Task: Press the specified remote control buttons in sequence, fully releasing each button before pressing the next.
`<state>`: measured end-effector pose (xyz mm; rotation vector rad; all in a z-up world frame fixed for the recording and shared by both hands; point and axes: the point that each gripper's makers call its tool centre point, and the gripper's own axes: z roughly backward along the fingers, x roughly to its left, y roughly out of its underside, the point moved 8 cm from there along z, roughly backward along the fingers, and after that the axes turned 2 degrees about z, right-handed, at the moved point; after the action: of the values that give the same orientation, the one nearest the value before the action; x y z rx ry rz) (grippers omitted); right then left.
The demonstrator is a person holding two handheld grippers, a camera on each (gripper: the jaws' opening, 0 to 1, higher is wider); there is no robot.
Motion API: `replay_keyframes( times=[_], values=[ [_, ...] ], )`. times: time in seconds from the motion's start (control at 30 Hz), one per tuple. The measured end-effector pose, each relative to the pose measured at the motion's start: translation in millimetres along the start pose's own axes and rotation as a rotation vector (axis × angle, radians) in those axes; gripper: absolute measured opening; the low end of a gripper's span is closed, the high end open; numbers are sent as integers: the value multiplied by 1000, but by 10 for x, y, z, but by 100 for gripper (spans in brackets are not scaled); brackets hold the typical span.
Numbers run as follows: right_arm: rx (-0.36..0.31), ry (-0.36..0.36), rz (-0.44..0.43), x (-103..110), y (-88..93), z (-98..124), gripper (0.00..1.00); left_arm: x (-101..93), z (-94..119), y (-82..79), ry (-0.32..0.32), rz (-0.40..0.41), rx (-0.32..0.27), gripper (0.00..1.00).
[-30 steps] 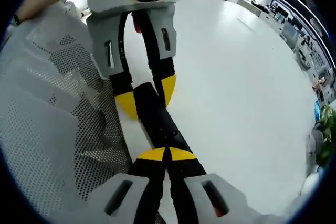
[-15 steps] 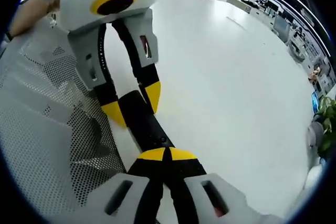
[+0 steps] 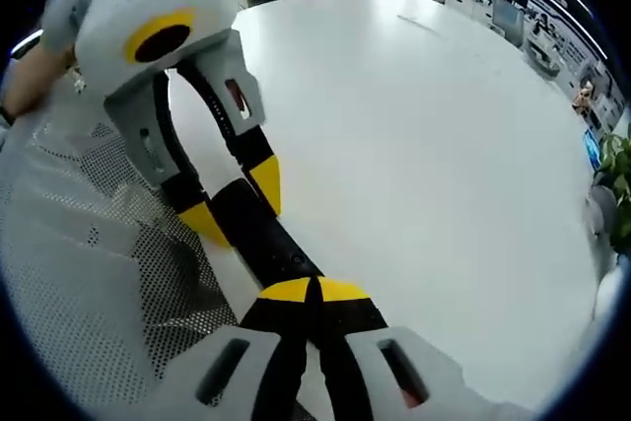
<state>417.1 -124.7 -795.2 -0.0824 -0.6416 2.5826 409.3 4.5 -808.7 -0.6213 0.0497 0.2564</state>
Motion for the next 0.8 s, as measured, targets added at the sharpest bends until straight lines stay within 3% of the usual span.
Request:
replay_keyframes(
  times=[0.53,0.63,0.73,0.8],
  values=[
    [-3,8,-61,-29,66,20,0,2,-3,-2,4,6,-3,19],
    [21,31,74,8,30,22,0,2,-3,-2,3,14,-4,19],
    [-18,-61,88,154,-35,-4,0,4,-1,2,4,19,-9,19],
    [-40,-92,144,241,-85,-11,0,6,-2,3,5,21,-10,18]
  ],
)
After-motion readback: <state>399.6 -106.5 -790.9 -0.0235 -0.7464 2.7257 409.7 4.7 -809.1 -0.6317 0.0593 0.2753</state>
